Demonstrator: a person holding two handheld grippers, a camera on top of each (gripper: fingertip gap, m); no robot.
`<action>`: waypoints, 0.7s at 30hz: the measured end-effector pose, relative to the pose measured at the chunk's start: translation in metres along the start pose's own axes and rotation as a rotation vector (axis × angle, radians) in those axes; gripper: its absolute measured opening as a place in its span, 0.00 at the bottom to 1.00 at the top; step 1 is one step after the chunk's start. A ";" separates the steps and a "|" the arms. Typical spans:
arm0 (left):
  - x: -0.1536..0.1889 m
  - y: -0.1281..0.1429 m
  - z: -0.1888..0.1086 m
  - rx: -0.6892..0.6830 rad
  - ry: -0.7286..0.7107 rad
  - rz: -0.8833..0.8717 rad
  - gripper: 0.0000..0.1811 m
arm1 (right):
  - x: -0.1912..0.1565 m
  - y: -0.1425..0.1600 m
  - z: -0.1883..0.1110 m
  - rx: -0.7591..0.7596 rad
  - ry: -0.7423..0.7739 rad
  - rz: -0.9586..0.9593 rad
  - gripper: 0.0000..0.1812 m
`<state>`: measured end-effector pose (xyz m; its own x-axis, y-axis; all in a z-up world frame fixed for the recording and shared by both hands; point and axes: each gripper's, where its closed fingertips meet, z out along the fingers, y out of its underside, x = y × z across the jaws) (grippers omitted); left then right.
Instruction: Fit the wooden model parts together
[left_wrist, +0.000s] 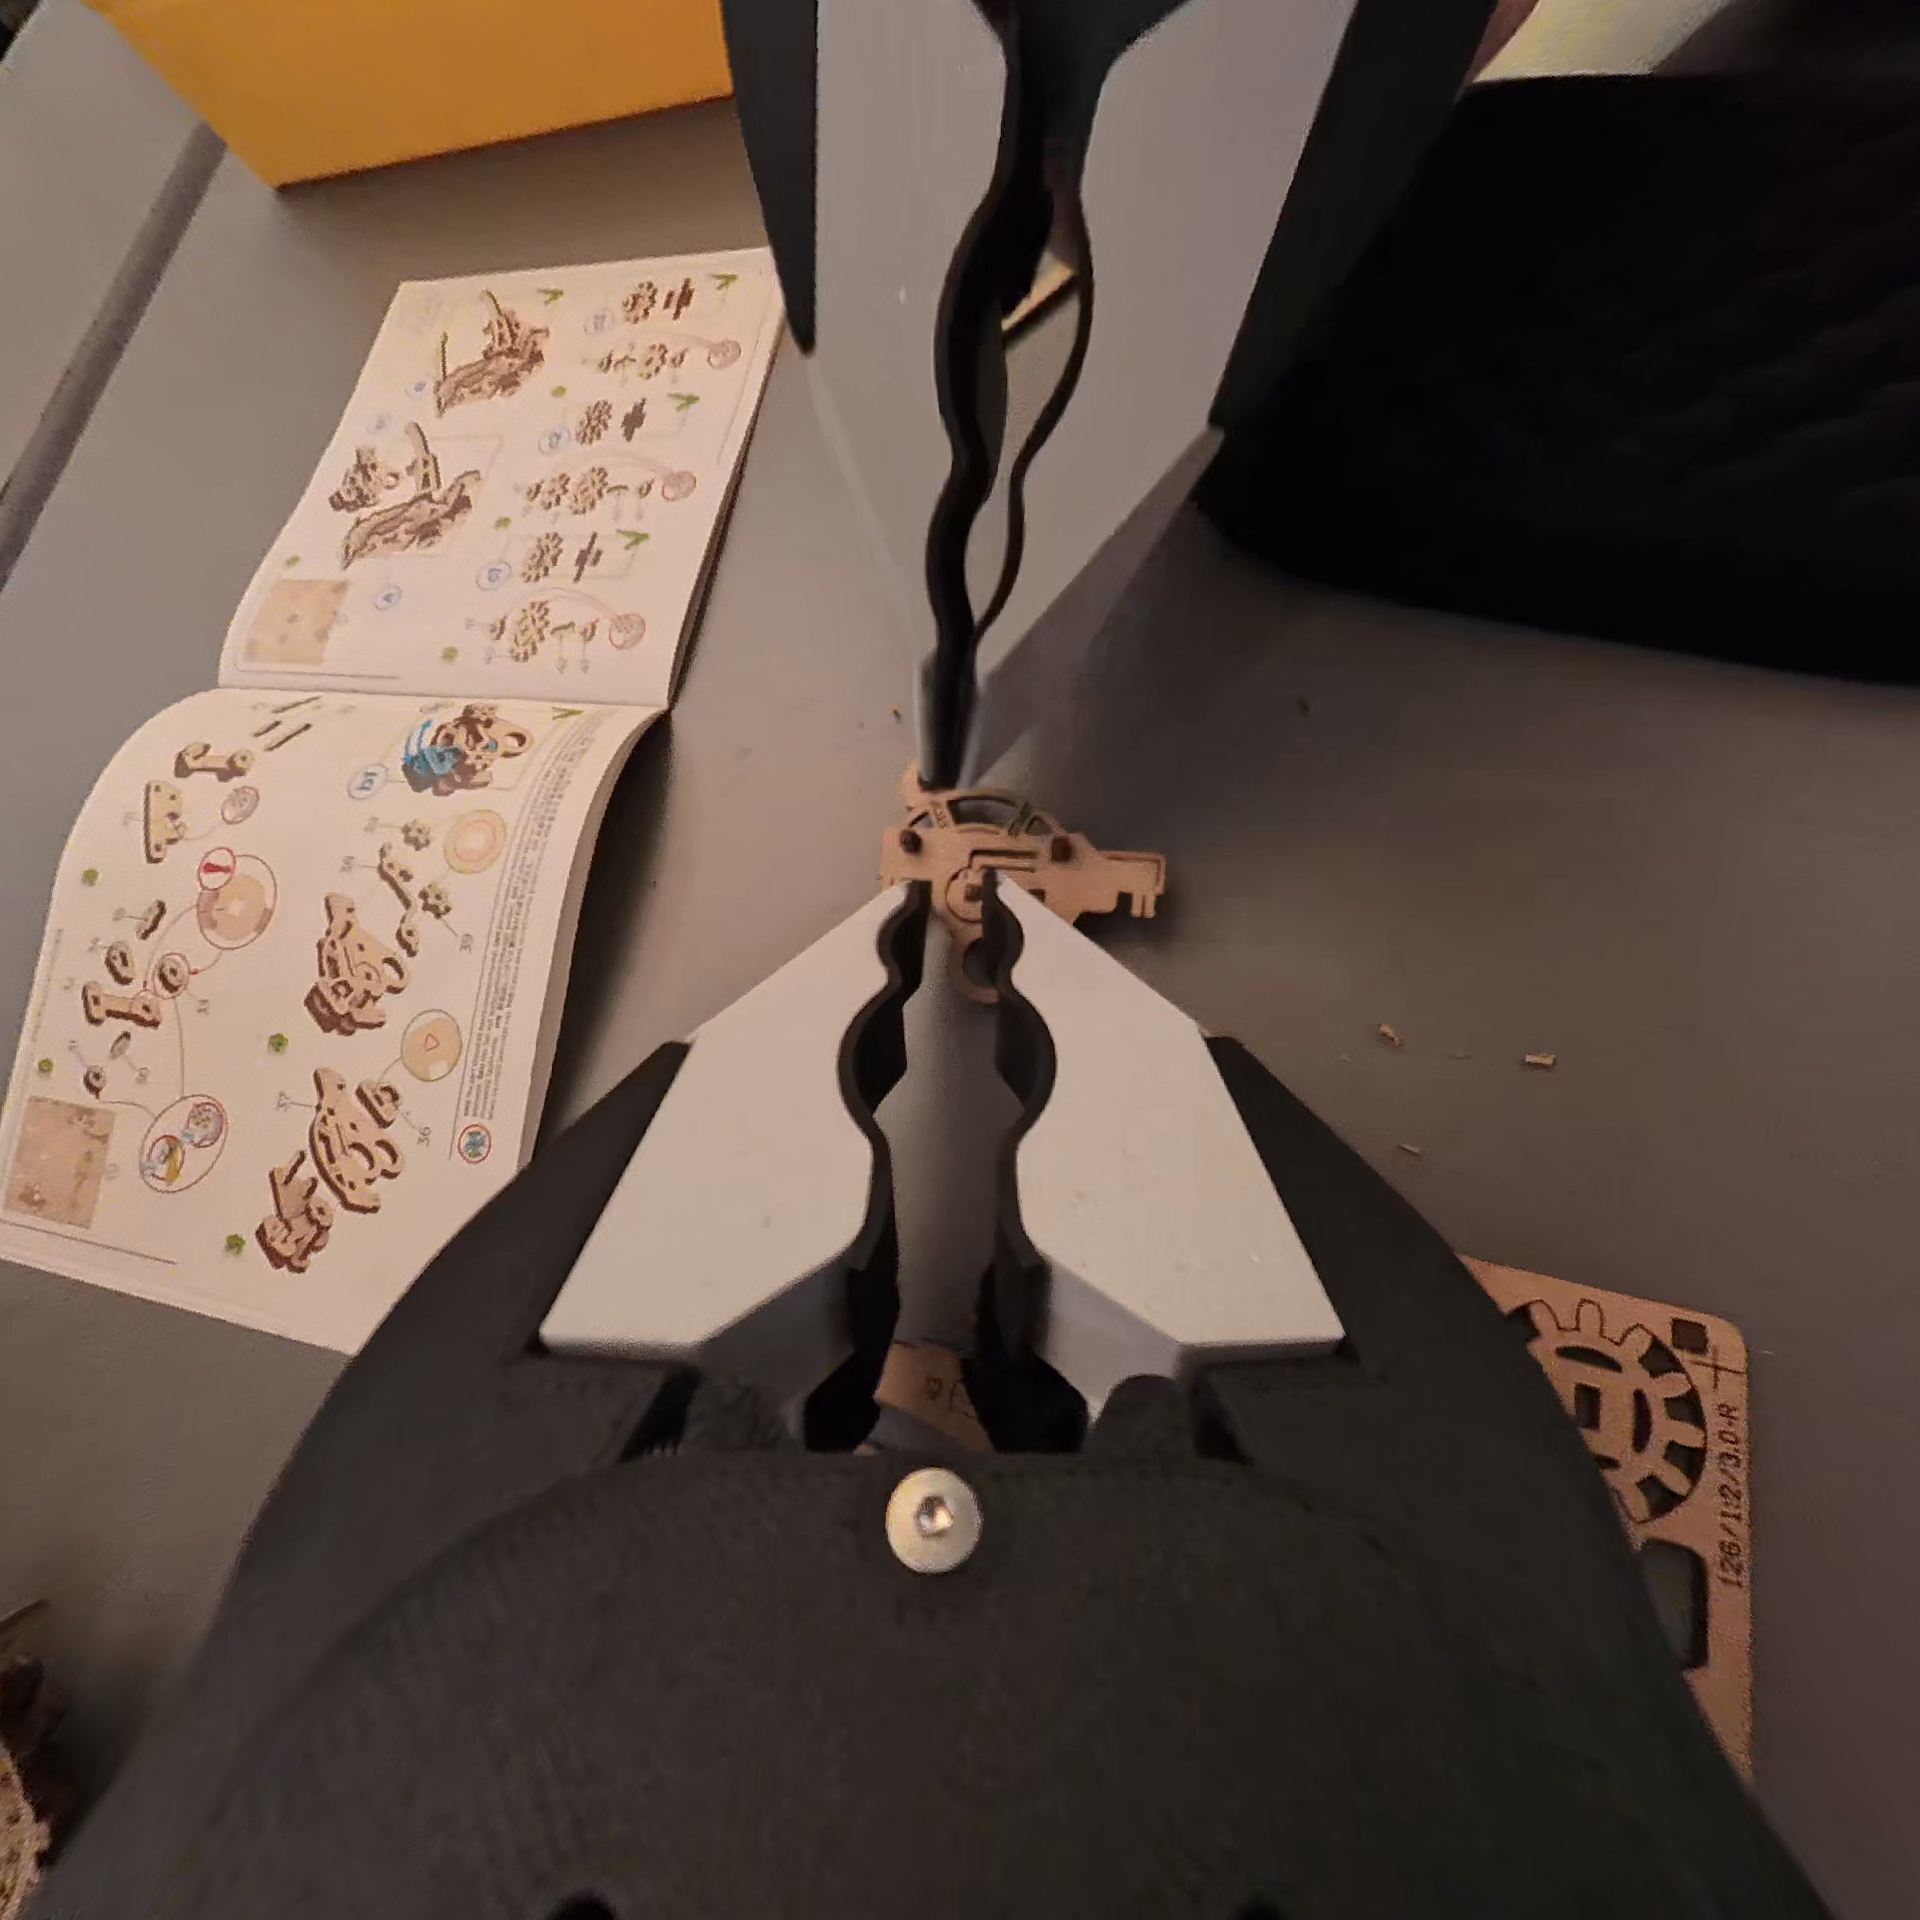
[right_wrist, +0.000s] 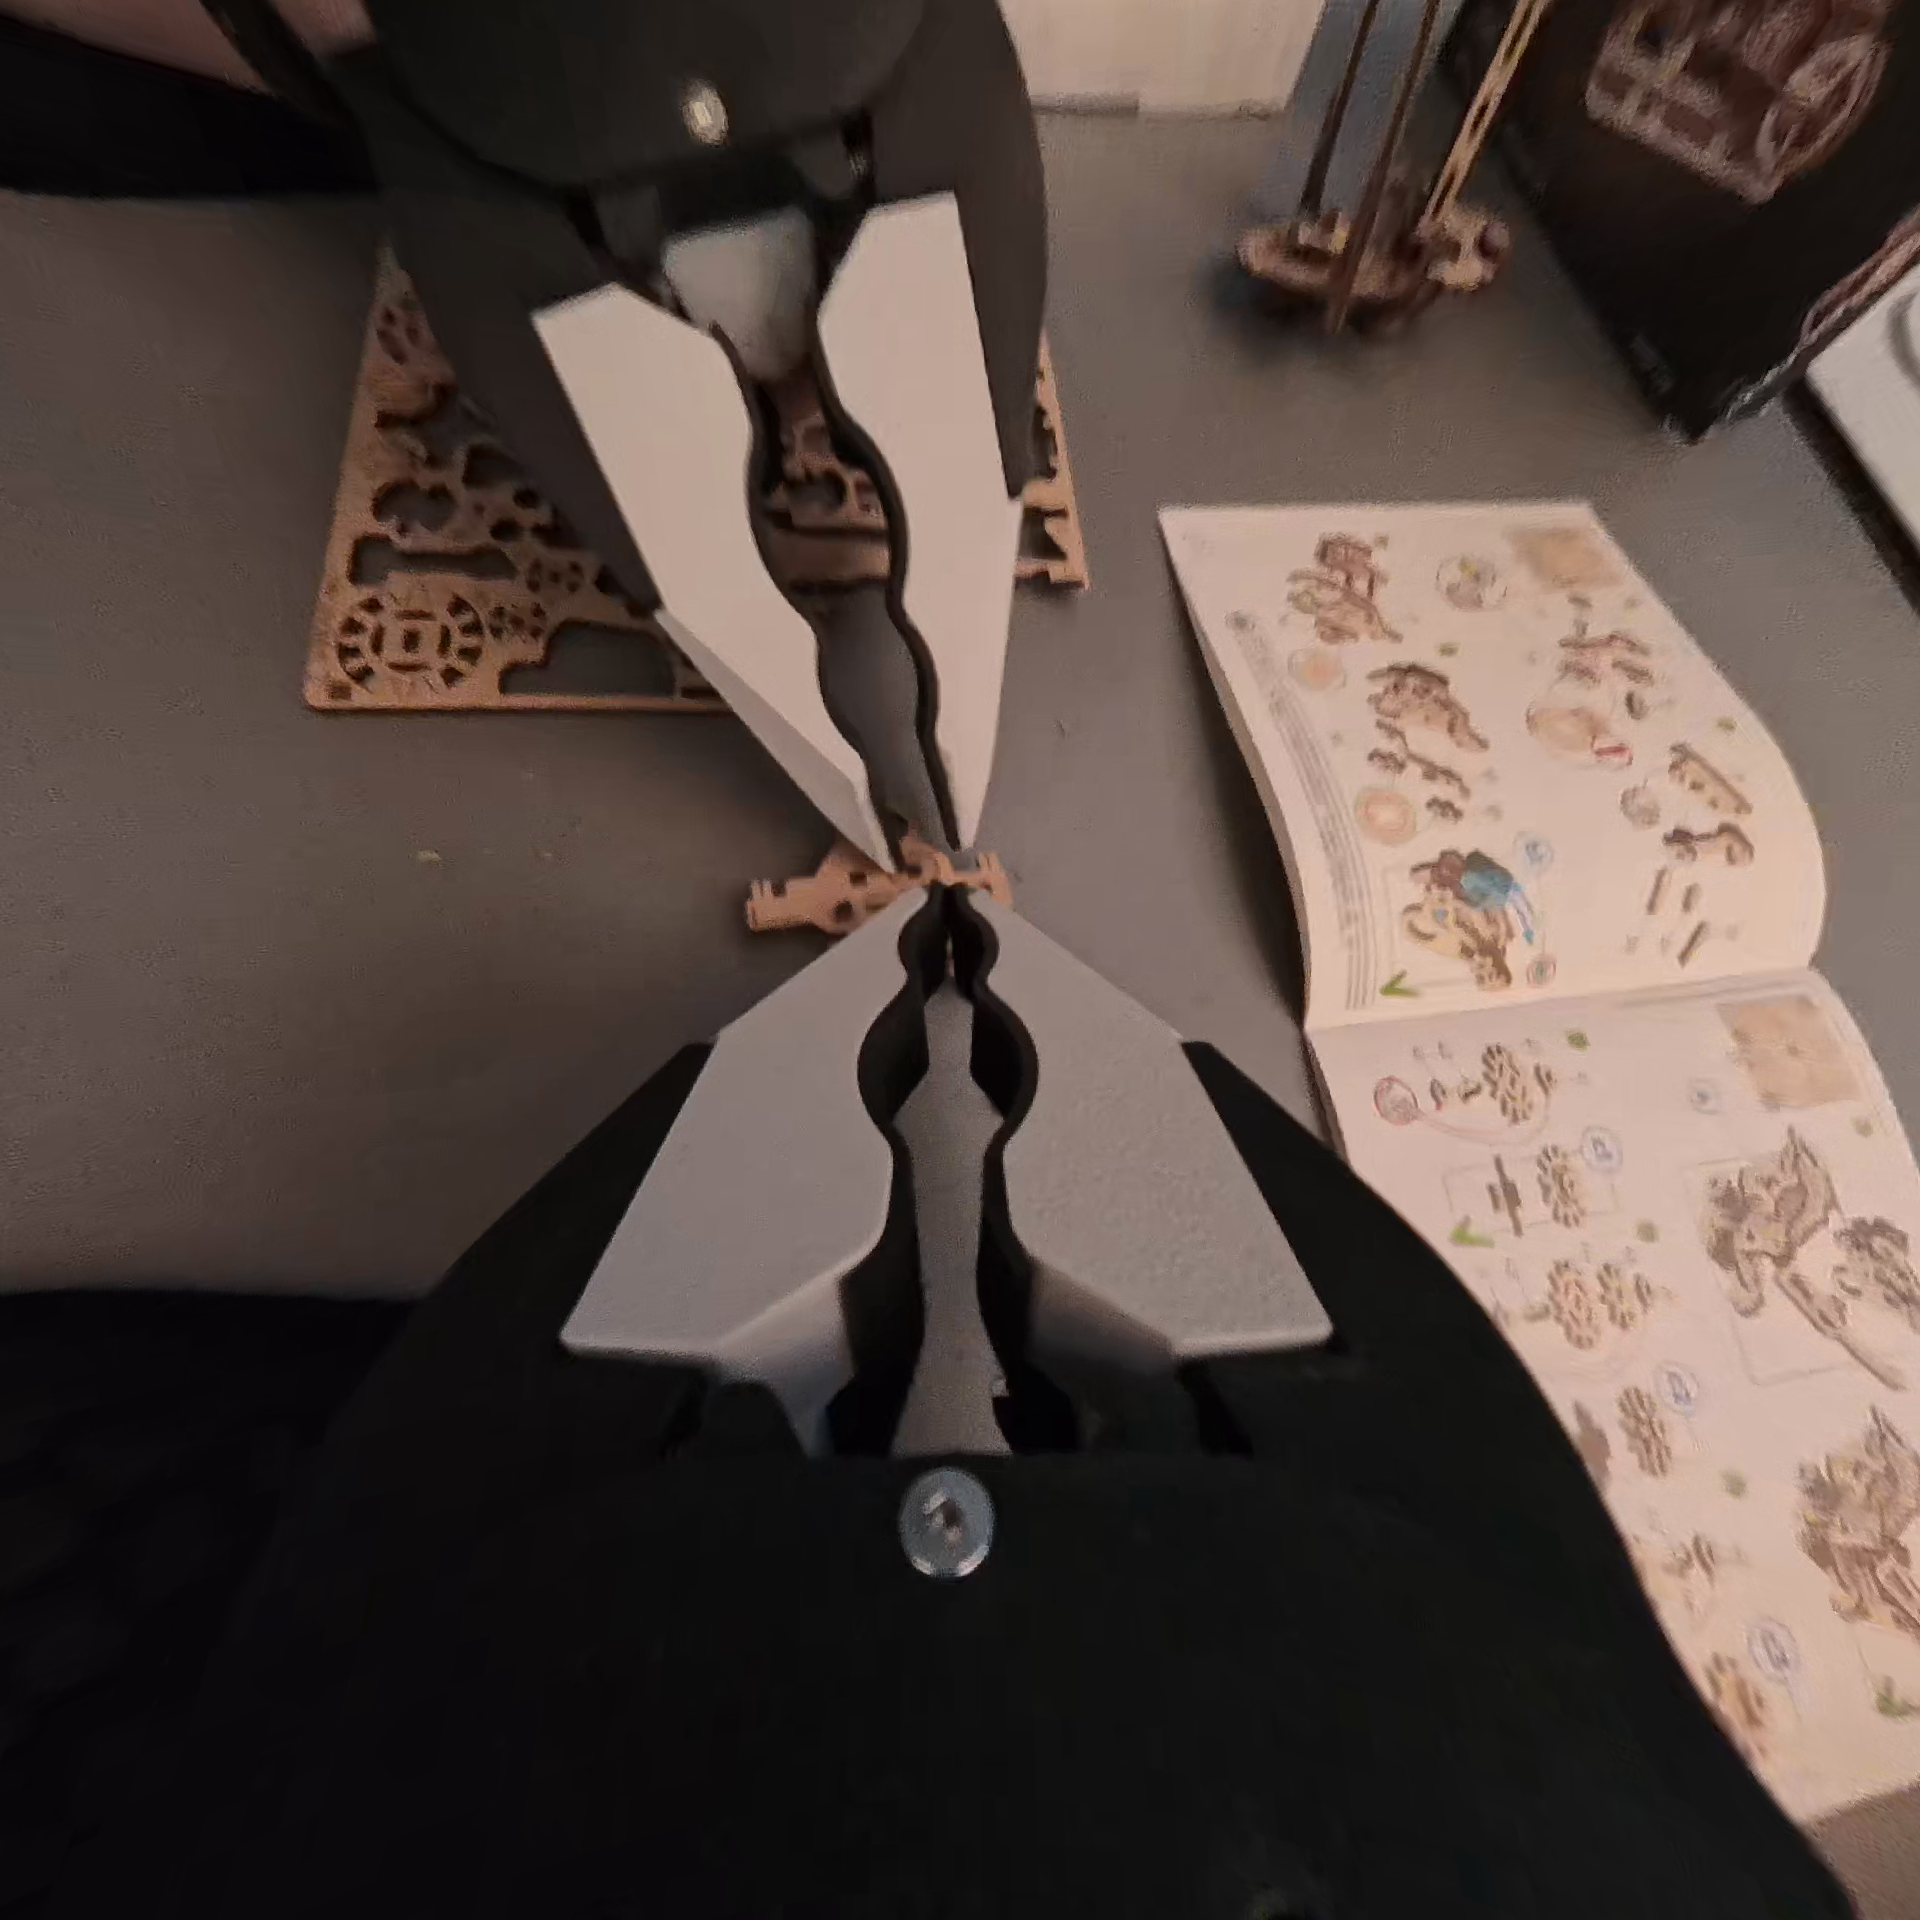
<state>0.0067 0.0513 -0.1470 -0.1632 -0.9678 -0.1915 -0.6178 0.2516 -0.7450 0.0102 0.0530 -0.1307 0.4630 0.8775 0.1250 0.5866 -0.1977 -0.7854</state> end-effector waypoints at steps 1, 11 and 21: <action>-0.003 0.002 -0.001 -0.014 -0.014 -0.009 0.06 | -0.002 0.001 0.002 -0.001 -0.019 0.011 0.00; -0.005 0.012 -0.018 -0.039 0.192 -0.562 0.12 | -0.004 0.013 0.011 -0.051 -0.016 -0.007 0.00; 0.003 0.007 -0.010 -0.009 0.502 -0.885 0.05 | -0.004 0.012 0.011 -0.033 0.014 -0.070 0.00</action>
<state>-0.0056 0.0499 -0.1466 0.0527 -0.6936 0.7184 -0.6791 -0.5523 -0.4834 0.0078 0.0517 -0.1476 0.4286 0.8838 0.1876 0.6395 -0.1500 -0.7540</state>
